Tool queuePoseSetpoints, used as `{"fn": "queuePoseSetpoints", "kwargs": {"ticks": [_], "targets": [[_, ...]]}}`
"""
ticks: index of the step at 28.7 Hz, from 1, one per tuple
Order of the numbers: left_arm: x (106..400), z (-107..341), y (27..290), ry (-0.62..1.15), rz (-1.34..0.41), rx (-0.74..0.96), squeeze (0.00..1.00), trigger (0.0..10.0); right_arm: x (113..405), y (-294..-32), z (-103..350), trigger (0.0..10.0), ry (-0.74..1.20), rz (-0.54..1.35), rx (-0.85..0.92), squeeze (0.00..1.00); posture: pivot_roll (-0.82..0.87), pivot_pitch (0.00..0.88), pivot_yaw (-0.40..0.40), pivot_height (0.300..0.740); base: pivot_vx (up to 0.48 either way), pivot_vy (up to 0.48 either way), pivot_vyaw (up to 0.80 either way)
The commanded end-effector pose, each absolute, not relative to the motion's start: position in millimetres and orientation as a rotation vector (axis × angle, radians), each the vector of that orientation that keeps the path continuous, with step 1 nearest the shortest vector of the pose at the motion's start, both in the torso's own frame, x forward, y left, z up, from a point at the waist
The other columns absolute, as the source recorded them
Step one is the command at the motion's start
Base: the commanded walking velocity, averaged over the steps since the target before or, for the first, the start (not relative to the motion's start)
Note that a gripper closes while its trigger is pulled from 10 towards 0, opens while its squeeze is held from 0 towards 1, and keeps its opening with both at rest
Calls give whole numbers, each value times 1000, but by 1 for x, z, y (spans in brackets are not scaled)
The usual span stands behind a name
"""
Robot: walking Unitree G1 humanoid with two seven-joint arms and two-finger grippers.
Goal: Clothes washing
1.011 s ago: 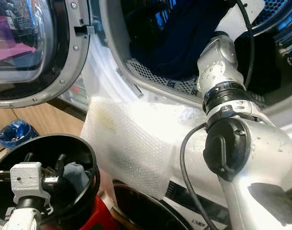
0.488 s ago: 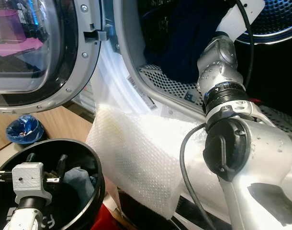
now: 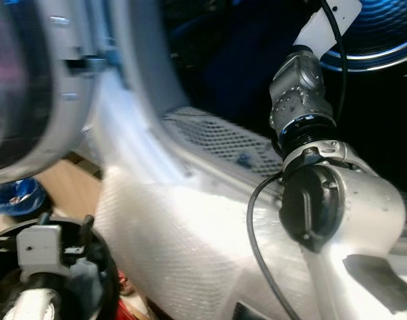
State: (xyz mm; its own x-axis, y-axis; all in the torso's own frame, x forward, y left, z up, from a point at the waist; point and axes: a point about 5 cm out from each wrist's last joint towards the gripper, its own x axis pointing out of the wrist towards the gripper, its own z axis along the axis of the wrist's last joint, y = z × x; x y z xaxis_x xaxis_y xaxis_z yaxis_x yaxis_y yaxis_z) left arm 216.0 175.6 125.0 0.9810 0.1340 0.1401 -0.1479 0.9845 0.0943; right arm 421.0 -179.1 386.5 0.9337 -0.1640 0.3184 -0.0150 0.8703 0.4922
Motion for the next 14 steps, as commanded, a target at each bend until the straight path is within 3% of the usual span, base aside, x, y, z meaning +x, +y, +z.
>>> {"fn": "queuePoseSetpoints", "kwargs": {"ticks": [1,7,14], "targets": [[214,128,183,-150,158,128,0,10000,419,-171,399,10000,-403,-51,520,0,185,67,-55,740,277,0,0],[212,126,179,-141,137,118,0,10000,410,-193,418,10000,-497,-174,511,0,185,73,-57,740,46,0,0],[213,123,175,-120,107,105,0,10000,400,-207,440,10000,-555,-263,313,0,177,77,-55,740,0,0,0]]}}
